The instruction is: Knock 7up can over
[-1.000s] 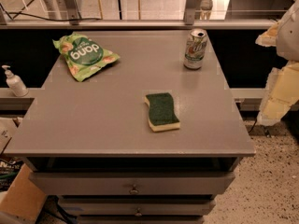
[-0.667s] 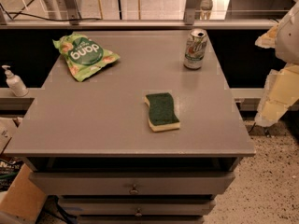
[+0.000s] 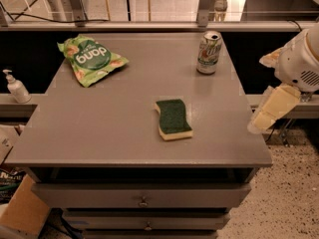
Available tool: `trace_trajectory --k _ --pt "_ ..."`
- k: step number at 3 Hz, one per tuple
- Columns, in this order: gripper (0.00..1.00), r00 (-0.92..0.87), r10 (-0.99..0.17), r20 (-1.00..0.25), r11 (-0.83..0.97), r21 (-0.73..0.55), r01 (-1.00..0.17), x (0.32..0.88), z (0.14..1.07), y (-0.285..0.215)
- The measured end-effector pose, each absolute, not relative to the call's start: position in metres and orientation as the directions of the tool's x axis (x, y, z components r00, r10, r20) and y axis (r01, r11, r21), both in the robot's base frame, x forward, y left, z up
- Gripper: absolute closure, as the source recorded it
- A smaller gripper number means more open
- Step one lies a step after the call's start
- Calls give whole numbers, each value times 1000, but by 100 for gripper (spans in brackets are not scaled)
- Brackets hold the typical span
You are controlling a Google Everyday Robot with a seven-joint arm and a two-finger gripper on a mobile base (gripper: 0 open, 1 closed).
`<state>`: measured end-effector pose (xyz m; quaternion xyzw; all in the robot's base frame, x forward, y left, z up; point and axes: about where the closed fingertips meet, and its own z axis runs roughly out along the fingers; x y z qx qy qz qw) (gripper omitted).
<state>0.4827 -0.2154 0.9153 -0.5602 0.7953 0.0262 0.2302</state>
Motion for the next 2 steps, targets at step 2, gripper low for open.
trace_trajectory --k 2 --pt "0 -294 -739 -606 518 -231 -824 570 892 -224"
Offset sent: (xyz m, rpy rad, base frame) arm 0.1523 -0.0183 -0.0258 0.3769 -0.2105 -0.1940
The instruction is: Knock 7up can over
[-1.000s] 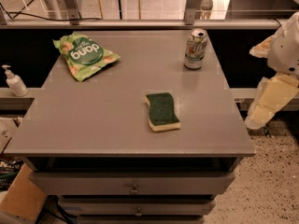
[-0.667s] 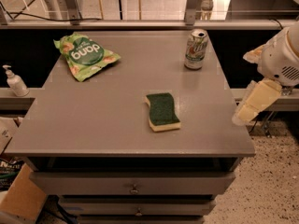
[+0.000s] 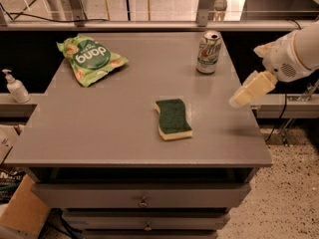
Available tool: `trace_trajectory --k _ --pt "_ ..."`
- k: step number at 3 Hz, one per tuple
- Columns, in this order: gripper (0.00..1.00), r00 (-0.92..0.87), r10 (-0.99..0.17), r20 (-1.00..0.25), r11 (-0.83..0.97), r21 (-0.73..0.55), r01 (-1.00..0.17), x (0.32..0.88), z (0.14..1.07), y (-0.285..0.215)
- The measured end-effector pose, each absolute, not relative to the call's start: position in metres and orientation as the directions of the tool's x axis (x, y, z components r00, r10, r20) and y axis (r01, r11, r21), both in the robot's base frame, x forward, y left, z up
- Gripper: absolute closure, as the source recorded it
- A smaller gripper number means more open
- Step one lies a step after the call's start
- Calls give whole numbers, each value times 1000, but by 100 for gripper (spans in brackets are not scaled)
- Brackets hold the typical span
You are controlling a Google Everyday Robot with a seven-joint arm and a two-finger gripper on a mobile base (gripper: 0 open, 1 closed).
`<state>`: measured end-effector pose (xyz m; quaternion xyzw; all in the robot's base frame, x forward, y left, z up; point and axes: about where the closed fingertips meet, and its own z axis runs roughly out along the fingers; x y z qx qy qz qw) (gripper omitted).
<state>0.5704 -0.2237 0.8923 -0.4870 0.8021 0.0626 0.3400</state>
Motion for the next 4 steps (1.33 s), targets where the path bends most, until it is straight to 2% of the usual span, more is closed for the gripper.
trace_trajectory --k 2,4 --pt "0 -337 -533 -776 630 -98 -770 651 867 -219" --pt "0 -300 -403 -865 617 -14 -787 701 857 -201"
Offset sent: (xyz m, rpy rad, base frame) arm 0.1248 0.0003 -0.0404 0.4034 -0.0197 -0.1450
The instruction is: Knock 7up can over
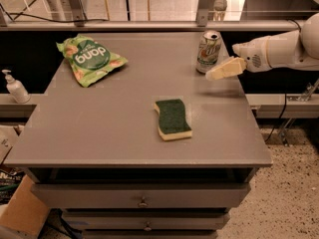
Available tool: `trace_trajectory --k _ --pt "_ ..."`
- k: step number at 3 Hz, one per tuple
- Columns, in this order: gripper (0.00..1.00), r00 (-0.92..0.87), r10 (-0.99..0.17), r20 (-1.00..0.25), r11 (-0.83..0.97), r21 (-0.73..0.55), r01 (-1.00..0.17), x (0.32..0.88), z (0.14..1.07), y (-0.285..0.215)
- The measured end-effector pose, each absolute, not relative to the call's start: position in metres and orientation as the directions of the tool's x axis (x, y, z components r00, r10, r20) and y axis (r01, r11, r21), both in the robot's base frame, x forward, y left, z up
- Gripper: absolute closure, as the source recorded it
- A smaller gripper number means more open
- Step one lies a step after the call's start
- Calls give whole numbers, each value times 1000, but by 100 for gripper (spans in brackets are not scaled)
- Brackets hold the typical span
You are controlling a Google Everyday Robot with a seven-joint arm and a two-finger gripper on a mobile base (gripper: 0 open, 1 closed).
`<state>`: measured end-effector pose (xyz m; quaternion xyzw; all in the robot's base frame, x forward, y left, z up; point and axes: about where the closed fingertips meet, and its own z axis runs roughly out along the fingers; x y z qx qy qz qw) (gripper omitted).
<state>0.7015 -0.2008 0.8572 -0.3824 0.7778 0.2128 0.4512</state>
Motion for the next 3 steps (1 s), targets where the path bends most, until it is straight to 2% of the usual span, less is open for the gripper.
trace_trajectory --k 2,3 --pt "0 -191 -341 -920 503 -7 -865 712 877 -162" --pt "0 -150 -313 -938 425 3 -905 694 893 -139"
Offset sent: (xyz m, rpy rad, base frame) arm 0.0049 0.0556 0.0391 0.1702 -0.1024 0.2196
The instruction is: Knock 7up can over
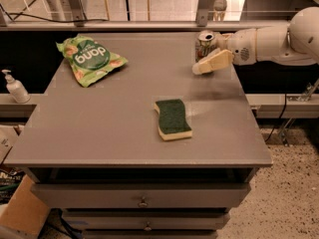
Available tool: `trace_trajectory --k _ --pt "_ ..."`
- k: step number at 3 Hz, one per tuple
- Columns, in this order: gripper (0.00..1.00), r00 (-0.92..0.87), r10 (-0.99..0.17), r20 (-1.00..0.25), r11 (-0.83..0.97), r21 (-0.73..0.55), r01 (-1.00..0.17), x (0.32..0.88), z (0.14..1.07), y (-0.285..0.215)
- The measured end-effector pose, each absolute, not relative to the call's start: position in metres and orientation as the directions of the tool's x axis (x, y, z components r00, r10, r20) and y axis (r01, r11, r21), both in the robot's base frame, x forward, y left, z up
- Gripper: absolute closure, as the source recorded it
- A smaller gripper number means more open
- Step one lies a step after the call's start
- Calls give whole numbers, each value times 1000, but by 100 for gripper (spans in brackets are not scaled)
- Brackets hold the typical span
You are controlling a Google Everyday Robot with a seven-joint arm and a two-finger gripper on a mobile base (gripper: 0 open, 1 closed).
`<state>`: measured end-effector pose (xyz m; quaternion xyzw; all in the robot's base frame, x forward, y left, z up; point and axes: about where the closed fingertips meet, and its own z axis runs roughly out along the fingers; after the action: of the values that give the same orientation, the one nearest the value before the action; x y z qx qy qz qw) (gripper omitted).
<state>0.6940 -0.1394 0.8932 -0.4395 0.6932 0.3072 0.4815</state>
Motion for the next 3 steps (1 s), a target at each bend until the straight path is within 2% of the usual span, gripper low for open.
trace_trajectory --k 3 --pt "0 -112 -270 -956 232 49 -972 620 936 -103"
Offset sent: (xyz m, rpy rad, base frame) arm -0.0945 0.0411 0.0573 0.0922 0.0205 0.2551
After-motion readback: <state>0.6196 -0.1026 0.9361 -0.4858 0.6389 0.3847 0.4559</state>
